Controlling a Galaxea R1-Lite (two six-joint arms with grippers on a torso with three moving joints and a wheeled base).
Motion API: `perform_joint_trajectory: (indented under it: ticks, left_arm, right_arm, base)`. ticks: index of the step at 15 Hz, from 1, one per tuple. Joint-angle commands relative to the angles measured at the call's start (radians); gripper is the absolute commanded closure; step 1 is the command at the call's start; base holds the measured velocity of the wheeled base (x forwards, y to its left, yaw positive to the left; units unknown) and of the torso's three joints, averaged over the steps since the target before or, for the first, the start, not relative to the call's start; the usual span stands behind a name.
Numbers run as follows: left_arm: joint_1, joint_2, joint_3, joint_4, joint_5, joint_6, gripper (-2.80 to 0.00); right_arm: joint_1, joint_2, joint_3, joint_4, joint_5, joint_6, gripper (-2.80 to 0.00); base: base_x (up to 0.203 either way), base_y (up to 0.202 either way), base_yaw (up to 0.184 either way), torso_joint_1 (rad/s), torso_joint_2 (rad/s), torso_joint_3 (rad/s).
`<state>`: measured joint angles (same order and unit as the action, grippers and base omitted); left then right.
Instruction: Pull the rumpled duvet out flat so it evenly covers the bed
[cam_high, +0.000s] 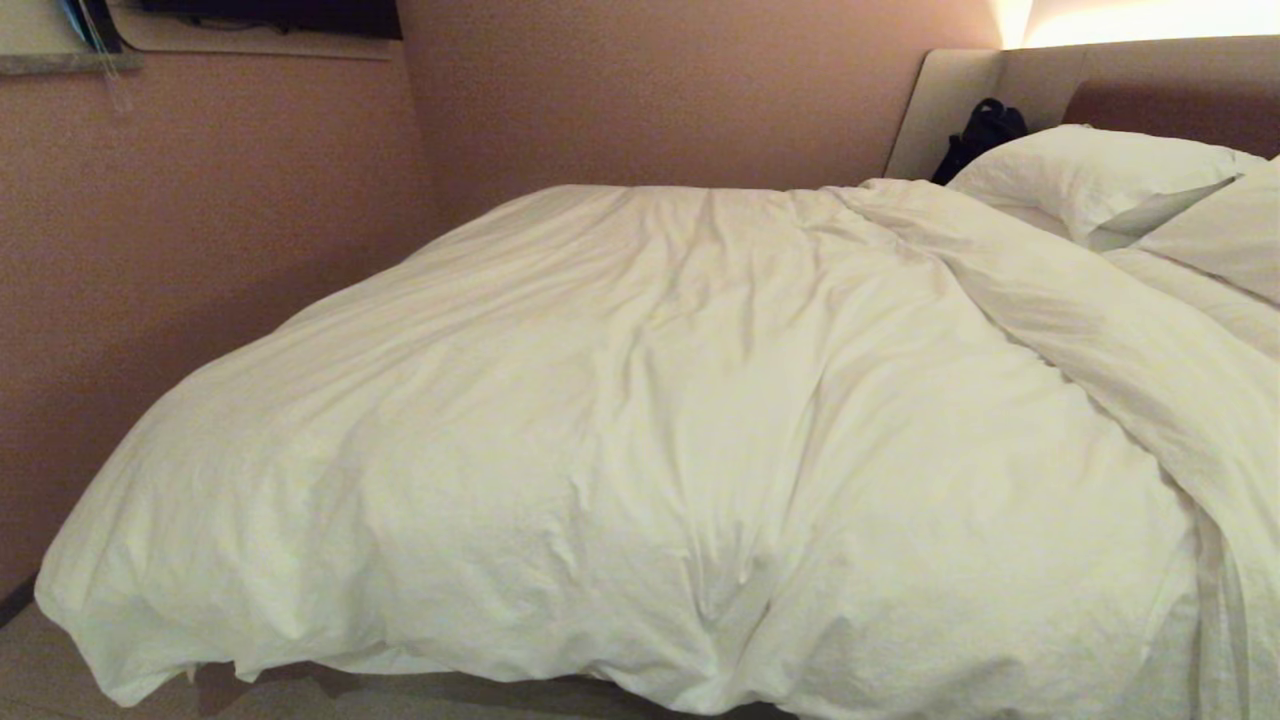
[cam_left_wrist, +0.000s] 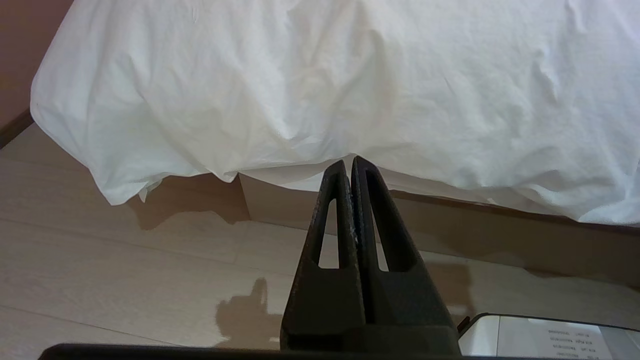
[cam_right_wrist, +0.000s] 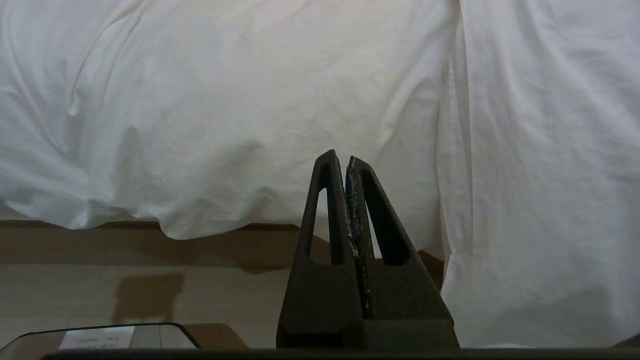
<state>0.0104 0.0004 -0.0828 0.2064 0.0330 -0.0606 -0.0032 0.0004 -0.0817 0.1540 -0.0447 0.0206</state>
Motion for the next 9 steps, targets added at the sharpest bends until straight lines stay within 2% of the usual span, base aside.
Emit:
perform_joint_trajectory:
  ticks: [1,4,7,9]
  left_arm:
    - [0.000,0.000,0.000,0.001,0.000,-0.001,0.00]
    - [0.000,0.000,0.000,0.001,-0.001,-0.001,0.00]
    - [0.000,0.000,0.000,0.001,0.001,-0.001,0.00]
    - [0.000,0.000,0.000,0.001,0.001,-0.001,0.00]
  right_arm:
    - [0.000,0.000,0.002,-0.005,0.001,-0.009,0.00]
    - [0.000,0.000,0.042,-0.048,0.032,-0.054,0.00]
    - [0.000,0.000,0.079,-0.149,0.034,-0.068,0.00]
    - [0.000,0.000,0.081,-0.148,0.034,-0.067,0.00]
  base:
    - [0.000,0.000,0.000,0.000,0.00,0.000]
    - [0.000,0.000,0.000,0.000,0.00,0.000]
    - [0.000,0.000,0.000,0.000,0.00,0.000]
    - [0.000,0.000,0.000,0.000,0.00,0.000]
